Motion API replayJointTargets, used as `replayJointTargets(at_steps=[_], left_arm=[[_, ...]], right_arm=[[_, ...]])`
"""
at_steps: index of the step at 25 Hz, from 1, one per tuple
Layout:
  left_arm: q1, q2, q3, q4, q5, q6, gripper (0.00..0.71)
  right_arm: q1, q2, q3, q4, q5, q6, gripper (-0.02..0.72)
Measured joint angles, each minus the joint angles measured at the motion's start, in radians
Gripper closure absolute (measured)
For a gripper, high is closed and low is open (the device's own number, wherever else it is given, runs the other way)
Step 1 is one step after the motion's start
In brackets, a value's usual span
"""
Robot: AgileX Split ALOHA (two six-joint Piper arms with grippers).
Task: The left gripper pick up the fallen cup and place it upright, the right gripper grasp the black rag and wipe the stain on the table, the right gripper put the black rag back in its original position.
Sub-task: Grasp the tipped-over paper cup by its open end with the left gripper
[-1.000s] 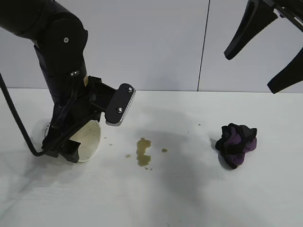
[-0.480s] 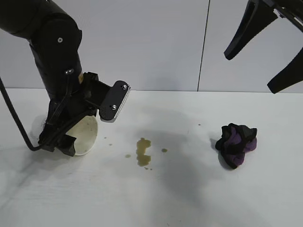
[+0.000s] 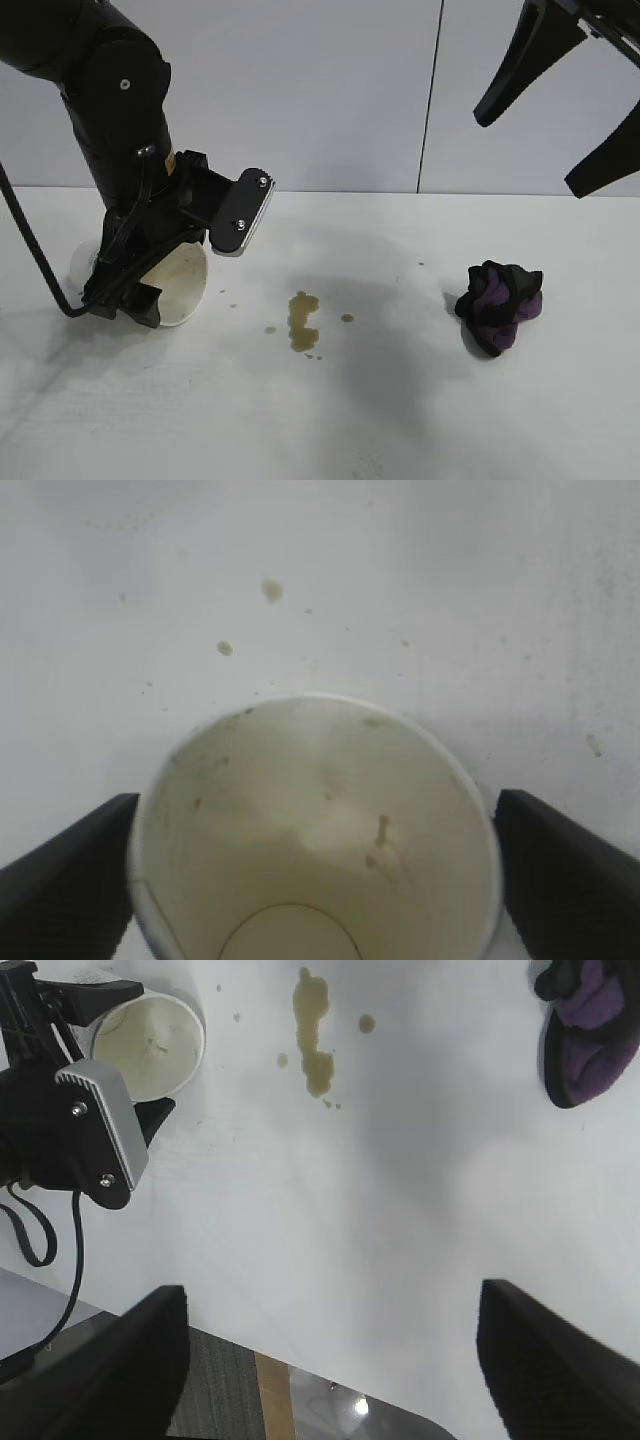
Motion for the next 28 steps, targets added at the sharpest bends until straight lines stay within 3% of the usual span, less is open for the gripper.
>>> replayJointTargets(at_steps=[28], left_arm=[[0.0, 0.0, 0.0, -0.027, -0.019, 0.054, 0.017]], right_arm=[[-0.001, 0.0, 0.0, 0.0, -0.026, -0.015, 0.16]])
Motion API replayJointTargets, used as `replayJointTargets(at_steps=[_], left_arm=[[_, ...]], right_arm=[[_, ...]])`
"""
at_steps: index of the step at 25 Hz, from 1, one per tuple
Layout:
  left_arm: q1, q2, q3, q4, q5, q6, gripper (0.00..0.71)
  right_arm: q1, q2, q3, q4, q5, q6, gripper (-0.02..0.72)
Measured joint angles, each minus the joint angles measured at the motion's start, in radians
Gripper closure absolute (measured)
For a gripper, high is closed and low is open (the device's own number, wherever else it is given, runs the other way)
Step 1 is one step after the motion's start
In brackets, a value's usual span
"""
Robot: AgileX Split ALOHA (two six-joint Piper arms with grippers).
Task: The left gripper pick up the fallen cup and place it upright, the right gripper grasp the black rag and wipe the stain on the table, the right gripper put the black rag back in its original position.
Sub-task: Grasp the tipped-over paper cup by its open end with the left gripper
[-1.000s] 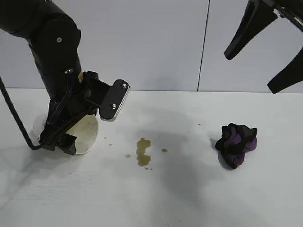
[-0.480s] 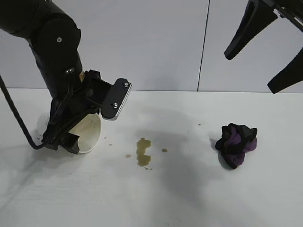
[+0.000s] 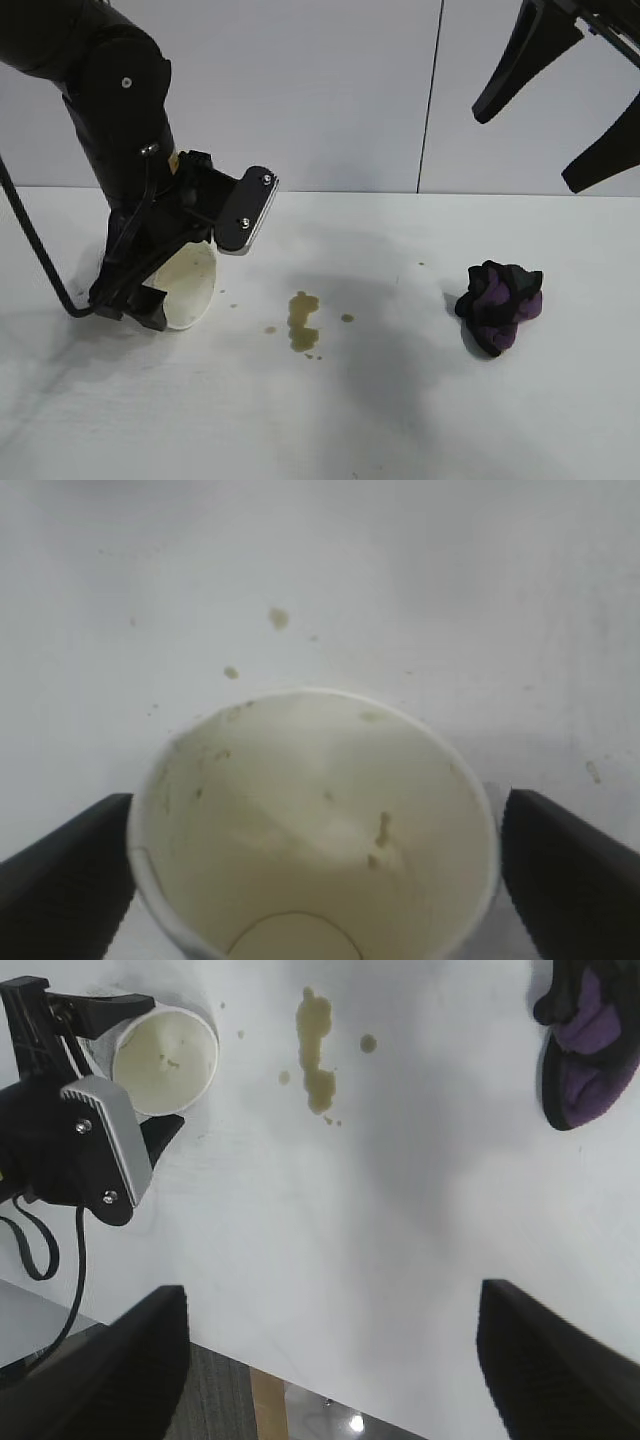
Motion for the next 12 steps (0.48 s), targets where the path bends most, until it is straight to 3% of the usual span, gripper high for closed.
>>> replayJointTargets(at_steps=[12], left_arm=[[0.0, 0.021, 0.0, 0.004, -0.034, 0.082, 0.017]], right_arm=[[0.0, 0.0, 0.0, 0.0, 0.0, -0.003, 0.16]])
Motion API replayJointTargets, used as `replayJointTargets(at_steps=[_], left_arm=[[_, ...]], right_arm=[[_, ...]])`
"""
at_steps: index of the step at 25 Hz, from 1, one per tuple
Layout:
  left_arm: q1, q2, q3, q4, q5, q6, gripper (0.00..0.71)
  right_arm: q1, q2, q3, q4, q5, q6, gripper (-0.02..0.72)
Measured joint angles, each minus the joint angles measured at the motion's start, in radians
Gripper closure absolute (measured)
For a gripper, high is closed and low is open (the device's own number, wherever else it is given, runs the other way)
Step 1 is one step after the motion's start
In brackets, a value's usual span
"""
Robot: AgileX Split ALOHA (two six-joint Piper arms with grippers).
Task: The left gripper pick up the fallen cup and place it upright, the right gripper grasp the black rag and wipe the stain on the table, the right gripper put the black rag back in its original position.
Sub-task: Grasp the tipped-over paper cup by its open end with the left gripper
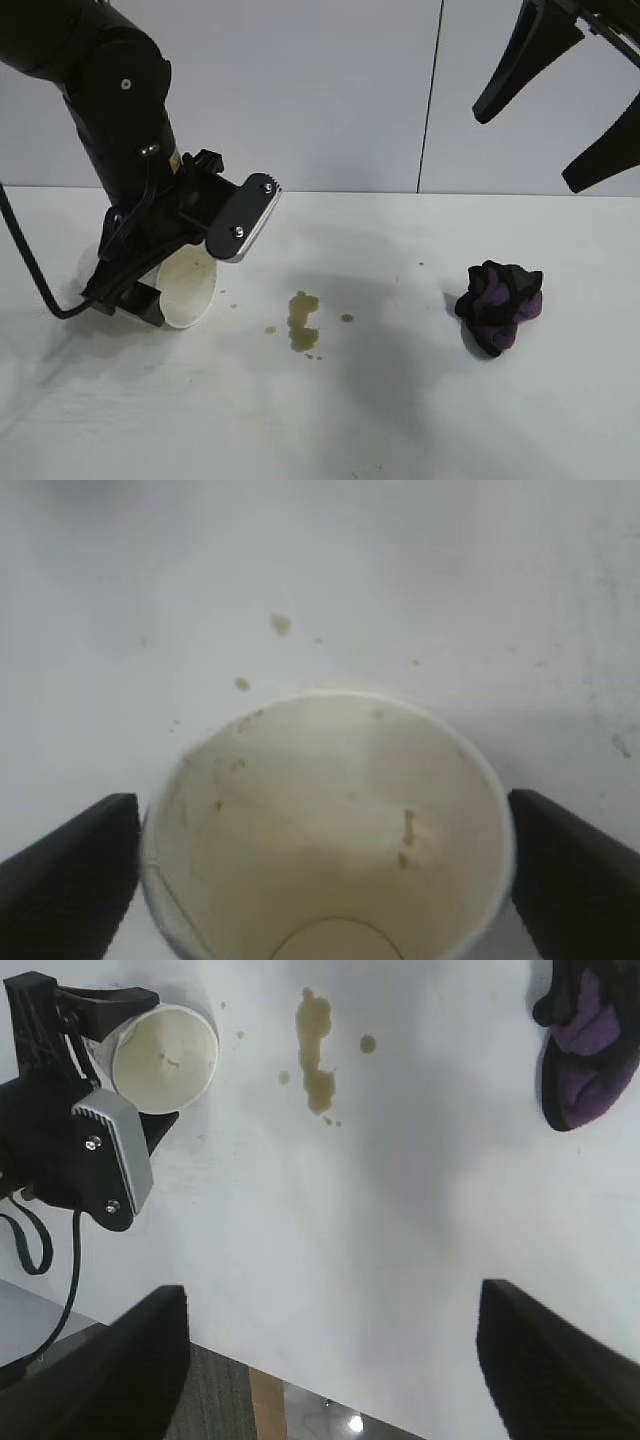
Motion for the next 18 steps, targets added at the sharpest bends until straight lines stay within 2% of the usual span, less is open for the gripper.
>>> replayJointTargets(at_steps=[7, 8, 12, 18], left_arm=[[0.0, 0.029, 0.0, 0.0, -0.001, 0.0, 0.018], [0.0, 0.029, 0.0, 0.0, -0.001, -0.001, 0.034], [0.0, 0.029, 0.0, 0.0, -0.001, -0.007, 0.167], [0.0, 0.01, 0.0, 0.0, 0.009, -0.067, 0.196]], right_arm=[[0.0, 0.0, 0.0, 0.0, 0.0, 0.0, 0.16], [0.0, 0.0, 0.0, 0.0, 0.0, 0.0, 0.16], [0.0, 0.0, 0.0, 0.0, 0.0, 0.0, 0.16], [0.0, 0.0, 0.0, 0.0, 0.0, -0.001, 0.16]])
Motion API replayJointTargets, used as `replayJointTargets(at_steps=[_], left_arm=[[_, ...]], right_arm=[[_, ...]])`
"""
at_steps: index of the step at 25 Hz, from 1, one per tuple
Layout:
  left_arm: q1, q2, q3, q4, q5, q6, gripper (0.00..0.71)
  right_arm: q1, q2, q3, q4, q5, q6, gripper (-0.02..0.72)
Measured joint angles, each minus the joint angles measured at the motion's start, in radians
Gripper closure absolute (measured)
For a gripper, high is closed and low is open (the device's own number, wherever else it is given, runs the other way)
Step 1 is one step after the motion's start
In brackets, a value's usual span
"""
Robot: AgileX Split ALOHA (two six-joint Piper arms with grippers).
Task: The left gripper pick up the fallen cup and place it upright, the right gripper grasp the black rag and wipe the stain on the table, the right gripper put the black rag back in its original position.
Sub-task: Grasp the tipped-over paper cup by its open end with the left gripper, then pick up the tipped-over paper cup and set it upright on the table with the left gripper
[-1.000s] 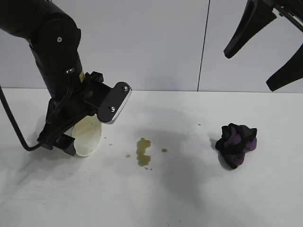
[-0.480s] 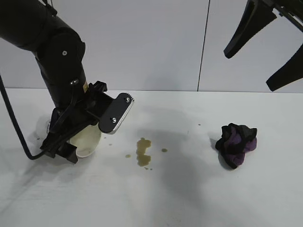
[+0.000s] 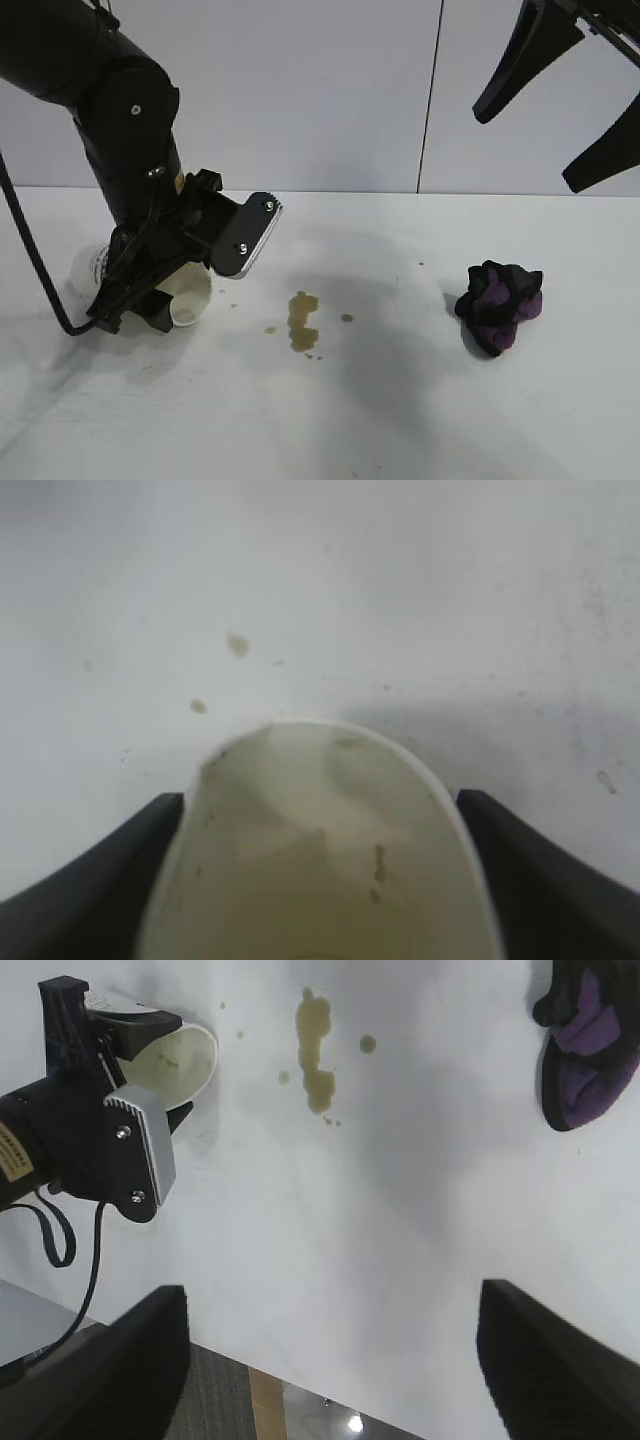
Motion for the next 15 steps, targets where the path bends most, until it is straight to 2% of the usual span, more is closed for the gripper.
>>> replayJointTargets(at_steps=[5, 11, 15], left_arm=[[0.0, -0.084, 0.0, -0.058, -0.025, -0.04, 0.2], [0.002, -0.204, 0.0, -0.36, -0.125, -0.046, 0.2], [0.036, -0.251, 0.0, -0.604, -0.164, -0.046, 0.2]], right_arm=[[0.0, 0.0, 0.0, 0.0, 0.0, 0.0, 0.16], [0.0, 0.0, 0.0, 0.0, 0.0, -0.003, 0.16], [0.0, 0.0, 0.0, 0.0, 0.0, -0.003, 0.16]])
